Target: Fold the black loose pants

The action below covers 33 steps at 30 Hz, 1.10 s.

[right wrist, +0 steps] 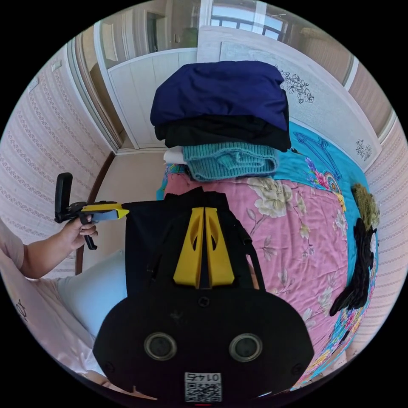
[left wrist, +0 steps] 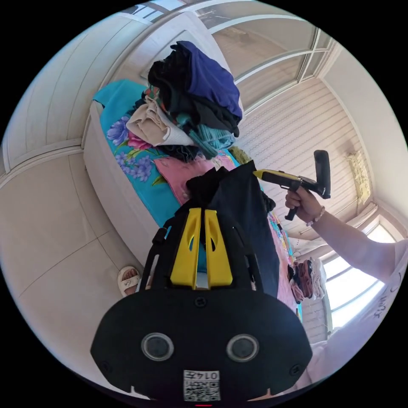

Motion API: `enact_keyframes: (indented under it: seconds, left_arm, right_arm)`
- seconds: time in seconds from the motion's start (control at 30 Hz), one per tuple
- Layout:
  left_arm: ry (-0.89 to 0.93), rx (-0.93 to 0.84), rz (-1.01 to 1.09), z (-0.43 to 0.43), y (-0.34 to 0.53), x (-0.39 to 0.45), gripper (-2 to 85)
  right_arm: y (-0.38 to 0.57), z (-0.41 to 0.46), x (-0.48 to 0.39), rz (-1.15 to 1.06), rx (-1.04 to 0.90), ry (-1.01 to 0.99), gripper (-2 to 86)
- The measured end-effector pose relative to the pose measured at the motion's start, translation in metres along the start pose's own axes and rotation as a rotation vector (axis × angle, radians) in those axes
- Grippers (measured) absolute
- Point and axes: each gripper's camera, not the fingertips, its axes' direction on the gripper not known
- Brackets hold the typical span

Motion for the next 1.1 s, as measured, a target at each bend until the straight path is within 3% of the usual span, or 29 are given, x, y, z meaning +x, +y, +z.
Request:
enact_keyframes:
  seconds: [0.1, 0.27, 0.4, 0.63, 1.1]
  left_arm:
    - [-0.069, -0.077, -0.032, 0.02, -0.001, -0.016, 1.7]
    - [0.013, -0.054, -0.103, 0.025, 0.01, -0.032, 10.6]
    - [0.073, -0.083, -0.101, 0.044, 0.015, -0.032, 13.0]
    - [0.065, -0.115, 0.053, 0.047, 0.025, -0.003, 1.7]
    - [0.06, 0.024, 0.385, 0.021, 0.06, 0.089, 0.3]
  right_arm:
    - [-0.013, 0.037, 0.015, 0.075, -0.103, 0.009, 1.2]
    - [-0.011, 0.053, 0.02, 0.044, -0.098, 0.066, 10.3]
    - [-0.009, 0.072, 0.021, 0.015, -0.151, 0.013, 11.4]
    - [0.014, 0.058, 0.018, -0.029, -0.119, 0.036, 2.0]
    - [0.052, -0.027, 0.054, 0.09, 0.087, 0.014, -0.8]
